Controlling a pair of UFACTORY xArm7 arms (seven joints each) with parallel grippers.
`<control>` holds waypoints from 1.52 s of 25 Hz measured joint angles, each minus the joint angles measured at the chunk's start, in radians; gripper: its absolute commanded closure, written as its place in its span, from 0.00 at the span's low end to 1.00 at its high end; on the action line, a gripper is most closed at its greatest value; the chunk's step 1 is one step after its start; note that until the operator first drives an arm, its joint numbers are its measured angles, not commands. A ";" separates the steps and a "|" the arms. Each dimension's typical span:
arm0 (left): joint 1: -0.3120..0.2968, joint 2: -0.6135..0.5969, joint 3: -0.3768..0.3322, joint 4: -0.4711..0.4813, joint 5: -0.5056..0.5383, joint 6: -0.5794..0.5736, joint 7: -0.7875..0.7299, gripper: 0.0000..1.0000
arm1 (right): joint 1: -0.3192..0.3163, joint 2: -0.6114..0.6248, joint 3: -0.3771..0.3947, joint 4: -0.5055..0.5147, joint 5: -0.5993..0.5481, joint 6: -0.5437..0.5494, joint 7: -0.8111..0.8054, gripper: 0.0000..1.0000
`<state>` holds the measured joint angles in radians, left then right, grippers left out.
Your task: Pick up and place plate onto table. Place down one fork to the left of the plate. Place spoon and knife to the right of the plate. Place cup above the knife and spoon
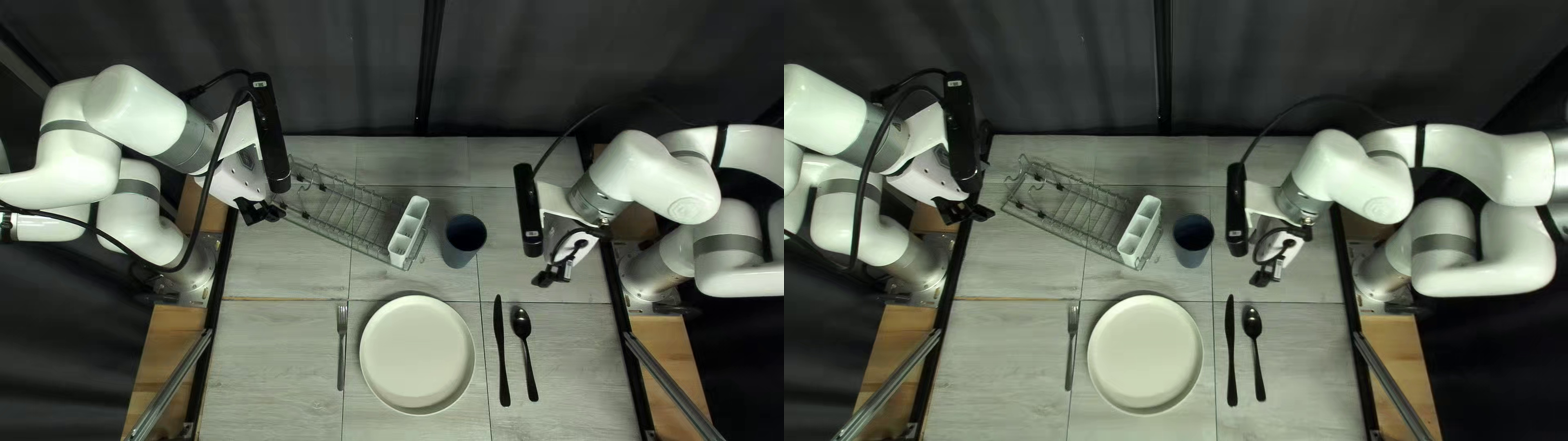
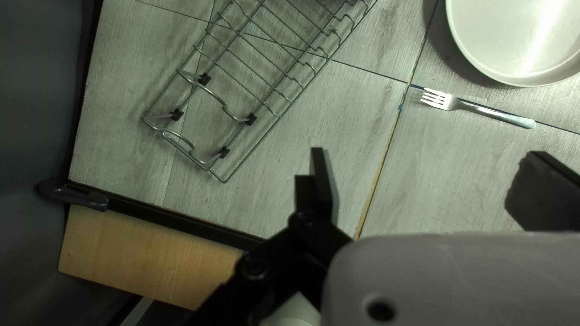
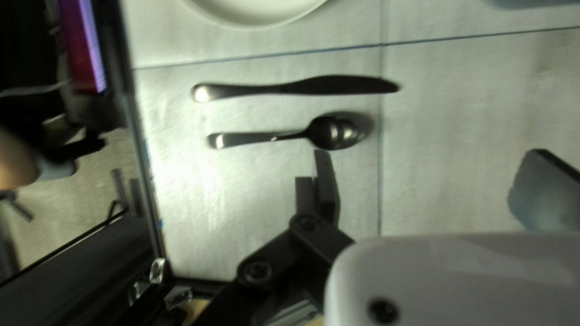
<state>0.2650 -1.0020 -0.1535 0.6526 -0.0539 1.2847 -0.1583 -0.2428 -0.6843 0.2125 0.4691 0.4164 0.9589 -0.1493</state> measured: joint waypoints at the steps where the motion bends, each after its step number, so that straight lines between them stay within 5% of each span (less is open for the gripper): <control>1: 0.000 0.000 0.000 0.000 0.000 0.000 0.000 0.00 | -0.001 0.001 0.001 0.001 -0.001 0.000 0.001 0.00; 27: 0.000 0.000 0.000 0.000 0.000 0.000 0.000 0.00 | -0.043 0.486 0.072 0.227 -0.296 -0.250 -0.279 0.00; 30: 0.000 0.000 0.000 0.000 0.000 0.000 0.000 0.00 | -0.047 0.511 0.075 0.227 -0.314 -0.269 -0.273 0.17; 31: 0.000 0.000 0.000 0.000 0.000 0.000 0.000 0.00 | -0.048 0.516 0.075 0.223 -0.319 -0.275 -0.270 0.32; 32: 0.000 0.000 0.000 0.000 0.000 0.000 0.000 0.00 | -0.049 0.521 0.076 0.218 -0.324 -0.282 -0.268 0.53; 33: 0.000 0.000 0.000 0.000 0.000 0.000 0.000 0.00 | -0.051 0.525 0.077 0.212 -0.328 -0.289 -0.265 0.93; 34: 0.000 0.000 0.000 0.000 0.000 0.000 0.000 0.00 | -0.052 0.528 0.077 0.206 -0.333 -0.297 -0.262 1.00; 38: 0.000 0.000 0.000 0.000 0.000 0.000 0.000 0.00 | -0.056 0.536 0.082 0.182 -0.353 -0.321 -0.242 1.00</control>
<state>0.2650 -1.0019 -0.1535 0.6526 -0.0539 1.2847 -0.1583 -0.2985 -0.1482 0.2944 0.6511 0.0637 0.6378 -0.3917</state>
